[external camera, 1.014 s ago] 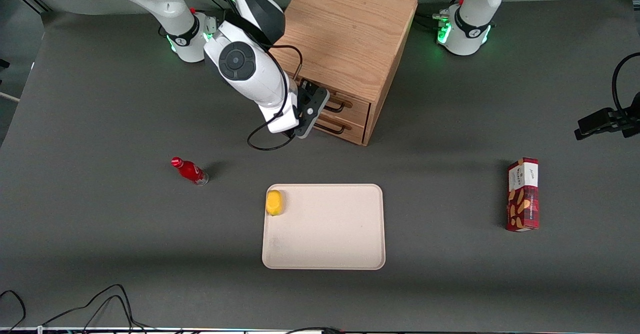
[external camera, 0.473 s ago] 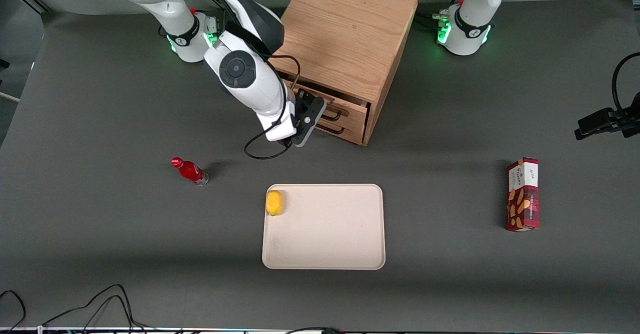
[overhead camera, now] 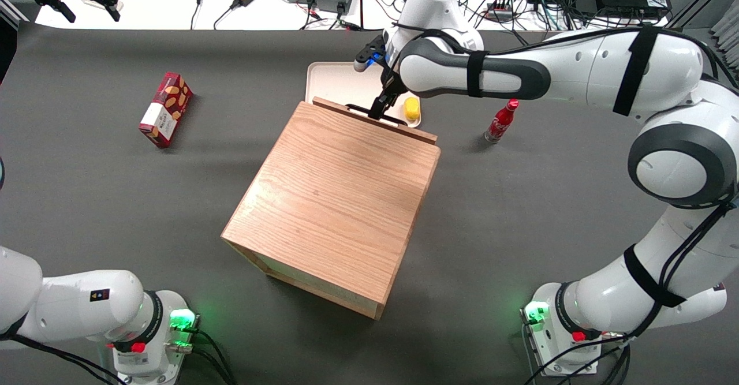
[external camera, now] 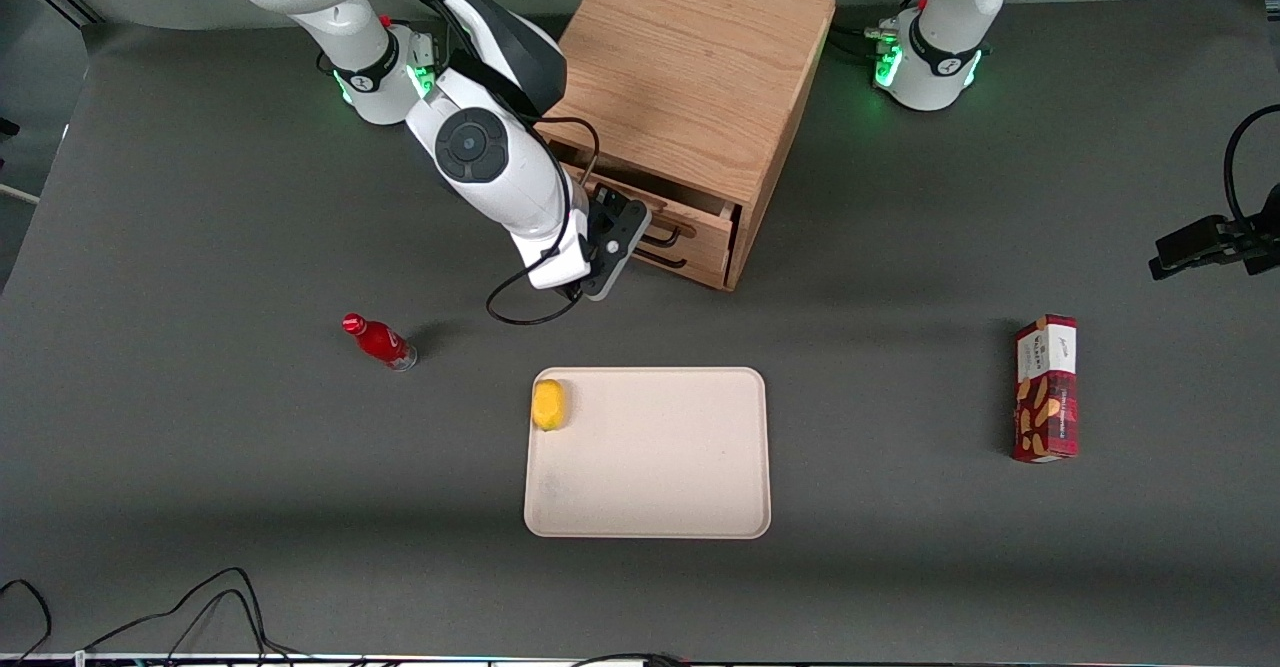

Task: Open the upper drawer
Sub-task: 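Pull the upper drawer outward by its handle with the right gripper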

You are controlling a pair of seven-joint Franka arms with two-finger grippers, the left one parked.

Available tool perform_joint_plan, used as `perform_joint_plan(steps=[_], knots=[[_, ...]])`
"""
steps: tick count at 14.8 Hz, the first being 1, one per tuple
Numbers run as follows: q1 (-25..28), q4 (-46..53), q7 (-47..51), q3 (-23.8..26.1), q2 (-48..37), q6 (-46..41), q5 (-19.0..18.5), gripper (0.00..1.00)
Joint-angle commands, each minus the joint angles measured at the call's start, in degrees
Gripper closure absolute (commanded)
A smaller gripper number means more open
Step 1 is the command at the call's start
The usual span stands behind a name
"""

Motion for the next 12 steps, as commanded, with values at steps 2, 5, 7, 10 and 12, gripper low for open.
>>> perform_joint_plan(steps=[2,5,7,10,12], knots=[[0.33,2.84,0.96,-0.96,2.25,0.68,-1.53,0.0],[0.16,3.72,0.87,-1.13,2.43,0.68,-1.53,0.0],[-0.11,4.59,0.96,-1.14,2.95,0.68,-3.28,0.0],[-0.63,6.09,0.87,-1.22,3.84,0.6,-3.64,0.0],[-0.64,7.06,0.78,-2.01,4.45,0.42,-3.91,0.0]])
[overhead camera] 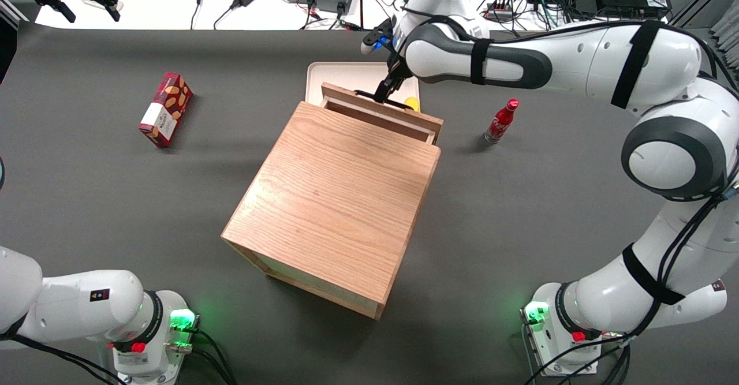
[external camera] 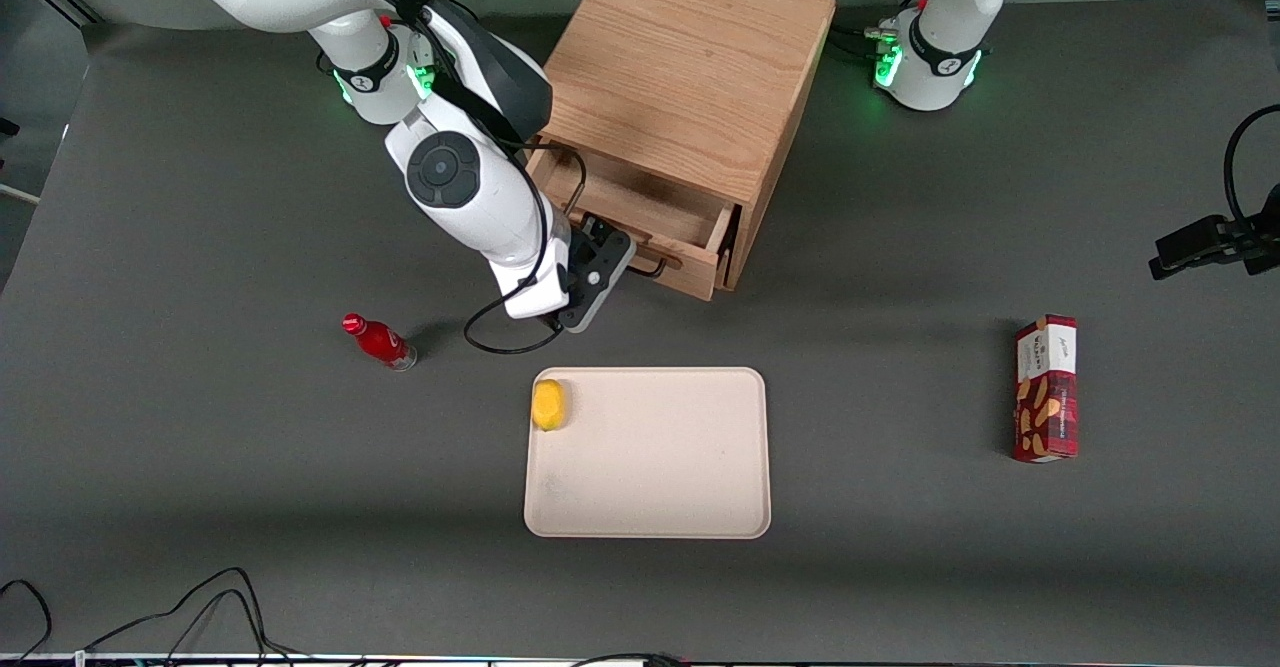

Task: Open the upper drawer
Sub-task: 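Pull the upper drawer outward by its handle with the right gripper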

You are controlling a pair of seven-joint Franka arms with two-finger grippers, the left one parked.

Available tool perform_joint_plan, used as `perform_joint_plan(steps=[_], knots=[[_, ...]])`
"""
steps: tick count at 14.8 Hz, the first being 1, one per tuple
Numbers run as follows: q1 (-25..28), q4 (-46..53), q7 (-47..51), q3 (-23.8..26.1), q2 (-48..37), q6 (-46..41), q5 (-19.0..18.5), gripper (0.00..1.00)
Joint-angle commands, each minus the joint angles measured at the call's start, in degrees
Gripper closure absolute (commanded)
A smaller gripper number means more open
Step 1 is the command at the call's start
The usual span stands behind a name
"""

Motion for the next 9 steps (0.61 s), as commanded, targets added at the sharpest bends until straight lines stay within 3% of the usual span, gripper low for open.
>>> perform_joint_plan(steps=[1,9], knots=[[0.45,3.2,0.7,-1.12,2.24,-0.07,-2.18,0.0],[0.02,5.93,0.35,-2.53,4.7,-0.24,-3.6,0.0]])
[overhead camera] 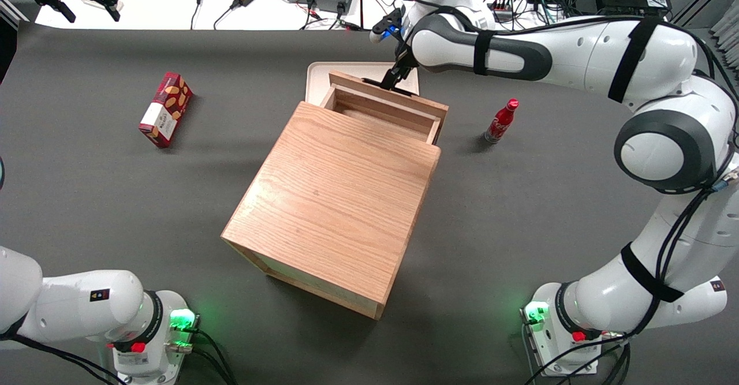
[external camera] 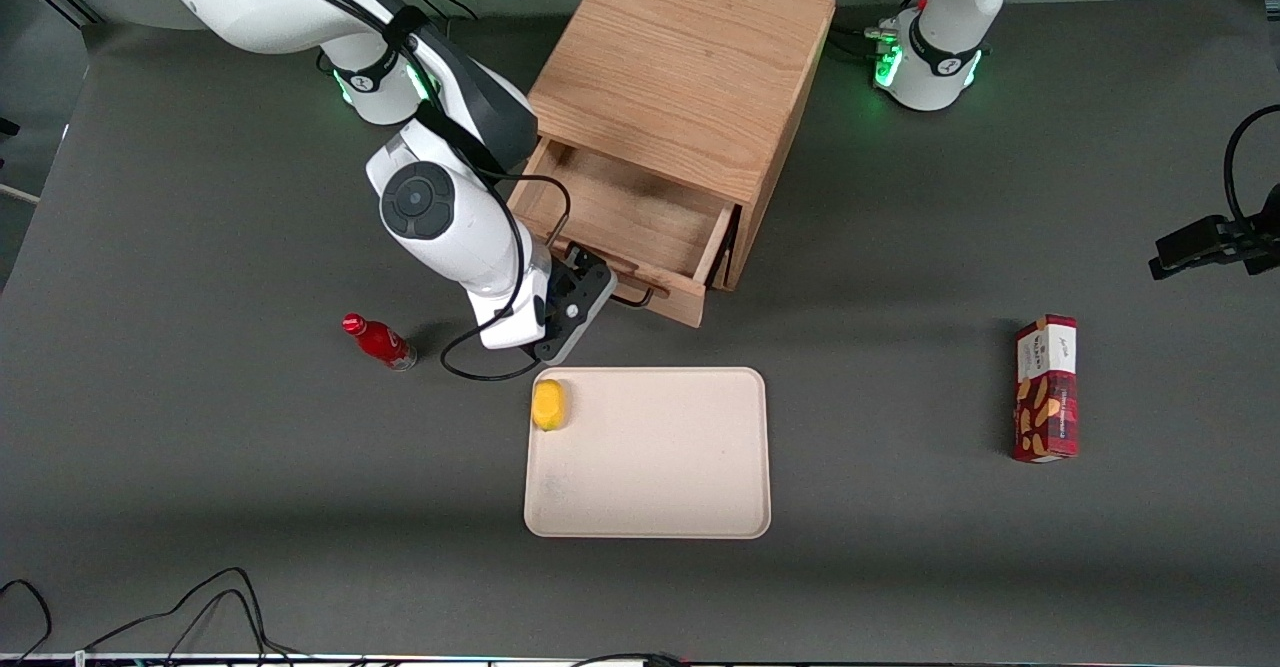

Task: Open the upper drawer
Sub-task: 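Pull the upper drawer outward by its handle with the right gripper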

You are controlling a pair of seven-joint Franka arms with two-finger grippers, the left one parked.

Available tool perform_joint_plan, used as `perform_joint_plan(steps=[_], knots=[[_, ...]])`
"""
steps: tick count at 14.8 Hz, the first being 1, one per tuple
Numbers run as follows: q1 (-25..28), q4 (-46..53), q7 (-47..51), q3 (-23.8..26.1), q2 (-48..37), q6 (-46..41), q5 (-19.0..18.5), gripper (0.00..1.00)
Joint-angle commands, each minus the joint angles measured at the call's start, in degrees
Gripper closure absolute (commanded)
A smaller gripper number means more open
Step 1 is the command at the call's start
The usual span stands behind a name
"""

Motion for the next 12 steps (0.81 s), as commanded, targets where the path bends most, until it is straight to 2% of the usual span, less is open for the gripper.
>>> perform_joint_plan(steps=[1,7,12], knots=[[0.08,2.88,0.35,-0.3,2.14,-0.24,-1.92,0.0],[0.0,4.38,0.09,-1.79,2.67,-0.76,-2.19,0.0],[-0.09,8.24,0.0,-1.97,3.81,-4.54,-2.19,0.0]])
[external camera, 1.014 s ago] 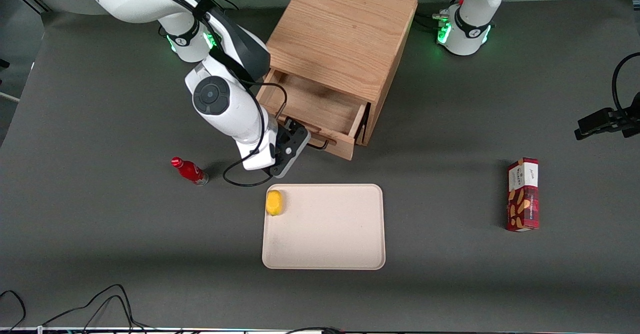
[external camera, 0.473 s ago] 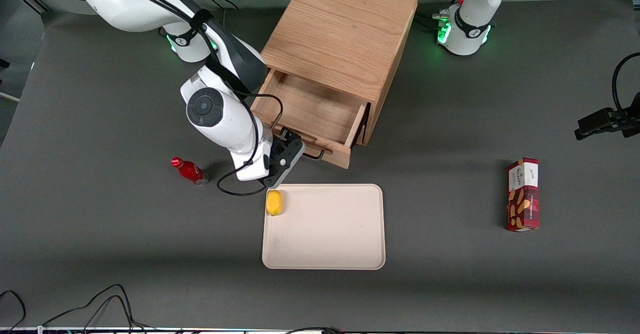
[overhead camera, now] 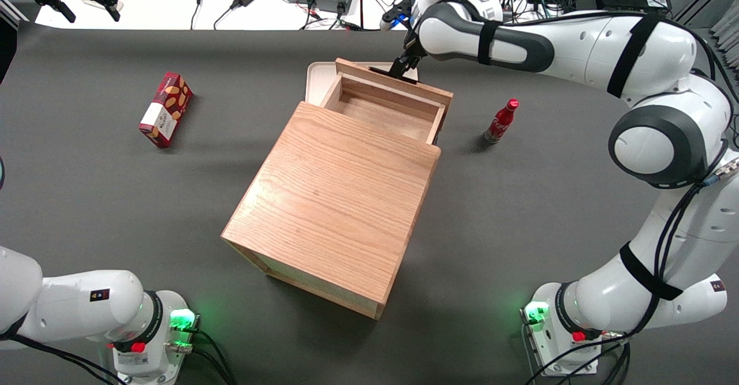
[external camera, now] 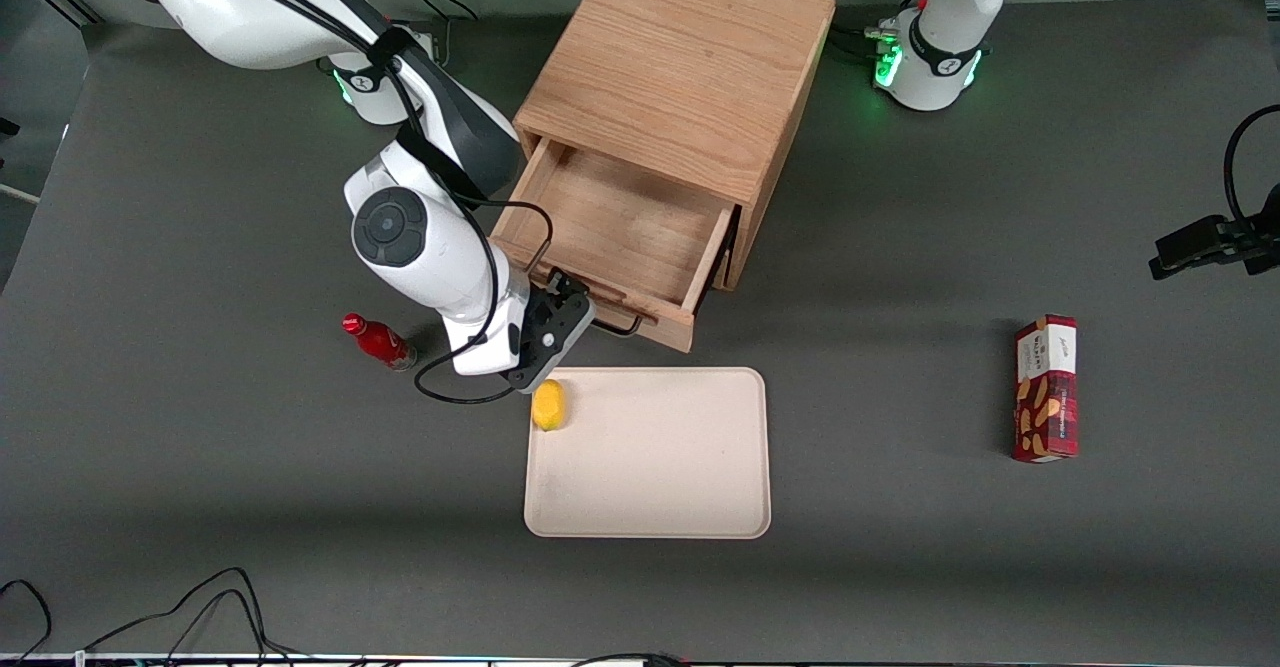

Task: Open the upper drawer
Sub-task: 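Pull the upper drawer outward by its handle with the right gripper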

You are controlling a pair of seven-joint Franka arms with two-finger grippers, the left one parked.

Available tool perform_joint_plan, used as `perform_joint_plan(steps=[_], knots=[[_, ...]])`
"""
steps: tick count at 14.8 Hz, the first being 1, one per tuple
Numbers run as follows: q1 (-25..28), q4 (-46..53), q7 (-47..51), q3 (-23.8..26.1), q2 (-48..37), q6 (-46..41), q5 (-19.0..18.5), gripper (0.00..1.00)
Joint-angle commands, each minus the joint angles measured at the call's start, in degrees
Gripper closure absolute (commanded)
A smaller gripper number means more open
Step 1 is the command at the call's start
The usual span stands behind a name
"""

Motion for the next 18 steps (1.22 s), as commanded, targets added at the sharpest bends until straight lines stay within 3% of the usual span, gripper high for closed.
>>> perform_joint_plan(steps=[1,18], knots=[[0.09,4.61,0.1,0.23,2.43,-2.92,-1.51,0.0],[0.09,9.01,0.1,-2.23,5.07,-3.02,-1.95,0.0]])
